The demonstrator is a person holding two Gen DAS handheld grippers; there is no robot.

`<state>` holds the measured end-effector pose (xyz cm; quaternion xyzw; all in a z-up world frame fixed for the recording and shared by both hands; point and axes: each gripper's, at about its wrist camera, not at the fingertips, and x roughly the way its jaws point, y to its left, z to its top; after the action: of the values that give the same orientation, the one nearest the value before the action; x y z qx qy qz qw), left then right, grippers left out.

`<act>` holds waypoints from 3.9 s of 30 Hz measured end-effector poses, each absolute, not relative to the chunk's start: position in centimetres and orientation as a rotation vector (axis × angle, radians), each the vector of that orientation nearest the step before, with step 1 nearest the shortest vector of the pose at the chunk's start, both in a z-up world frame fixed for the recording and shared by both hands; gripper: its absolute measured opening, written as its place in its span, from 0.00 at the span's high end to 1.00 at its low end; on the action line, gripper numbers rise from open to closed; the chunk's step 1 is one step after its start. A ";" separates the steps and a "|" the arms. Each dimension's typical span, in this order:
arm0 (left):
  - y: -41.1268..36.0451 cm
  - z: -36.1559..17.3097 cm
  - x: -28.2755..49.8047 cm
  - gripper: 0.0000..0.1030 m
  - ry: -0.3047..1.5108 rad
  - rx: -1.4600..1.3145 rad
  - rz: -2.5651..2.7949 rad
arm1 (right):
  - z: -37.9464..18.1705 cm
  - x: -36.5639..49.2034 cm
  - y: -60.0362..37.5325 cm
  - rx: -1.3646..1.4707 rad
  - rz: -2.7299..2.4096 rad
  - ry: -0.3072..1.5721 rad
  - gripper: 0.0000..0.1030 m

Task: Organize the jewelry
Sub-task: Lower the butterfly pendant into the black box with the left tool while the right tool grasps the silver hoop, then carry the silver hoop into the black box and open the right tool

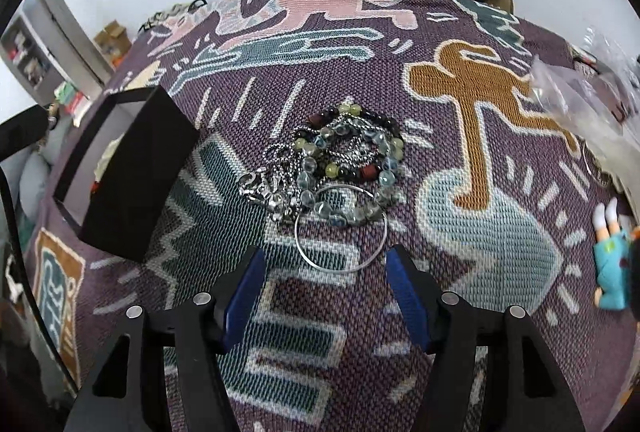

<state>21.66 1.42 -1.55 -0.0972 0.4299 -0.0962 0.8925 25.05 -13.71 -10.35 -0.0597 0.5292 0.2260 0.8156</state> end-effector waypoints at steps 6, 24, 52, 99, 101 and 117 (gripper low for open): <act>3.1 -1.8 21.3 0.60 0.889 -0.222 -0.188 | -10.6 25.6 -12.6 -0.210 0.484 1.122 0.38; 4.2 -1.3 20.1 0.60 0.867 -0.246 -0.190 | -9.6 25.2 -14.4 -0.145 0.470 1.151 0.86; 4.8 -2.3 19.7 0.60 0.871 -0.289 -0.206 | -10.0 22.5 -18.5 -0.221 0.336 1.194 0.69; 7.6 -3.8 19.3 0.26 0.920 -0.358 -0.172 | -1.2 21.5 -10.6 -0.226 0.532 0.998 0.51; 8.4 -3.8 19.0 0.26 0.915 -0.368 -0.158 | -0.4 21.6 -9.4 -0.225 0.552 0.985 0.51; 14.4 -4.0 16.8 0.26 0.886 -0.390 -0.063 | 0.8 21.5 1.2 -0.264 0.725 0.952 0.38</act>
<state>16.82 14.43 -4.04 -0.1875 0.4259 -0.0304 0.8846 21.50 1.21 0.77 -0.1239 0.4468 0.3400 0.8181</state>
